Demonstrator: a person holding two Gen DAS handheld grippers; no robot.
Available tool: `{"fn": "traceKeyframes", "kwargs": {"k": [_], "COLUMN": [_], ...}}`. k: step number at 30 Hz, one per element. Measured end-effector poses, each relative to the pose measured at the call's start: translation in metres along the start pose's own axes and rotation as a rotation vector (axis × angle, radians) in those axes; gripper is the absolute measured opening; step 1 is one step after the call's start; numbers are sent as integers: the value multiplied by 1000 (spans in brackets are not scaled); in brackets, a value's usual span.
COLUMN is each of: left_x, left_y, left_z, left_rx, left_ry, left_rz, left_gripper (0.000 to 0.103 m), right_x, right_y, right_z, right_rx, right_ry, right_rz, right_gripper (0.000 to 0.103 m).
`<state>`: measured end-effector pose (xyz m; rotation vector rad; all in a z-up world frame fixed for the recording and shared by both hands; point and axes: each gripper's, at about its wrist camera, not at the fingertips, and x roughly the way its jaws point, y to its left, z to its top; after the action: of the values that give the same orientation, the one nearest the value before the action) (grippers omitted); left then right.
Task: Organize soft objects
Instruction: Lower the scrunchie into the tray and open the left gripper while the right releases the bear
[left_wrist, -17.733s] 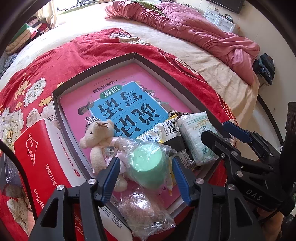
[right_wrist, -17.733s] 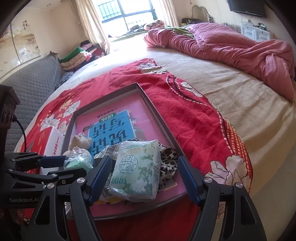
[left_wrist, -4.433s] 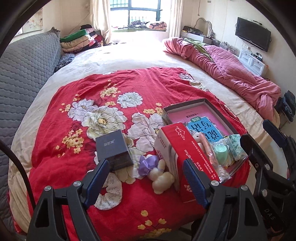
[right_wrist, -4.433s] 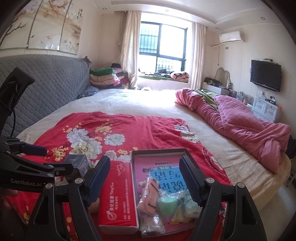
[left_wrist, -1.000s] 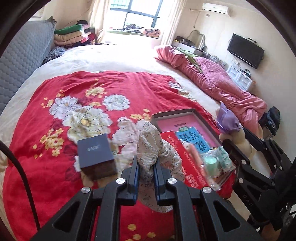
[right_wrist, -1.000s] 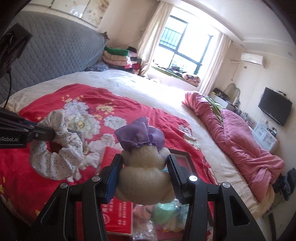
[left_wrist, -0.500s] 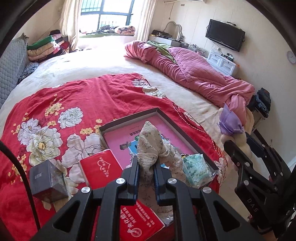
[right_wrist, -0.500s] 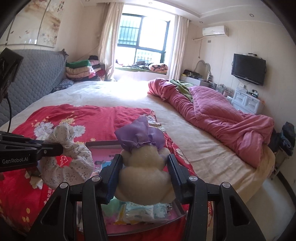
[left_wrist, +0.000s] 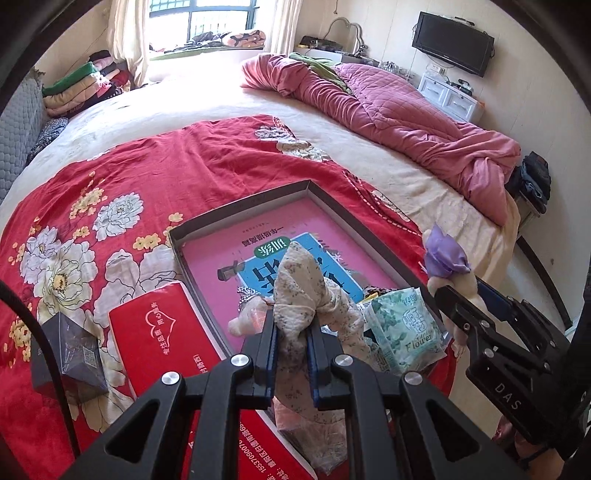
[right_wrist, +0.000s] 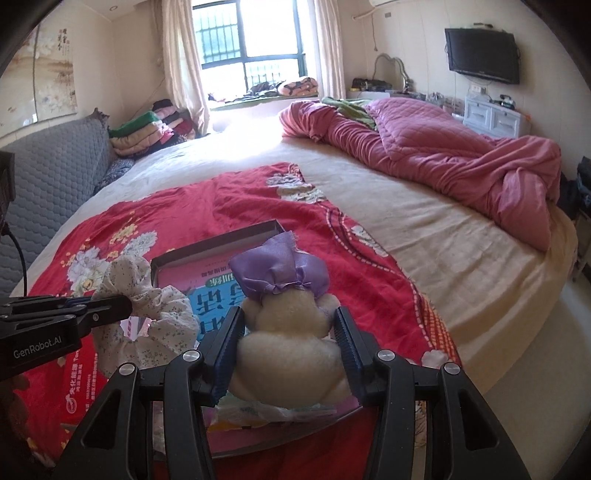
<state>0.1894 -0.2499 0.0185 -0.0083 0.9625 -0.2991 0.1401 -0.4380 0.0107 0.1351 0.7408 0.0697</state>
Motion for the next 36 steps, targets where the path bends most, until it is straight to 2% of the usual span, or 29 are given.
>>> {"fn": "traceKeyframes", "kwargs": {"k": [8, 14, 16, 20, 25, 29, 36], "left_x": [12, 14, 13, 11, 4, -2, -13], "left_y": [2, 5, 5, 5, 6, 8, 10], "left_z": [-6, -7, -7, -7, -7, -8, -7], "left_rx": [0, -3, 0, 5, 9, 12, 7], "left_ry": [26, 44, 43, 44, 31, 18, -2], "left_rz": [20, 22, 33, 37, 42, 46, 54], "left_gripper": [15, 33, 46, 48, 59, 60, 68], "right_x": [17, 20, 20, 19, 14, 9, 0], "right_y": [8, 22, 22, 22, 26, 30, 33], "right_z": [-2, -2, -2, -2, 1, 2, 5], "right_rx": [-49, -101, -95, -92, -106, -119, -134], "right_ry": [16, 22, 23, 23, 8, -10, -28], "right_rz": [4, 27, 32, 40, 46, 37, 7], "right_gripper": [52, 56, 55, 57, 68, 69, 70]}}
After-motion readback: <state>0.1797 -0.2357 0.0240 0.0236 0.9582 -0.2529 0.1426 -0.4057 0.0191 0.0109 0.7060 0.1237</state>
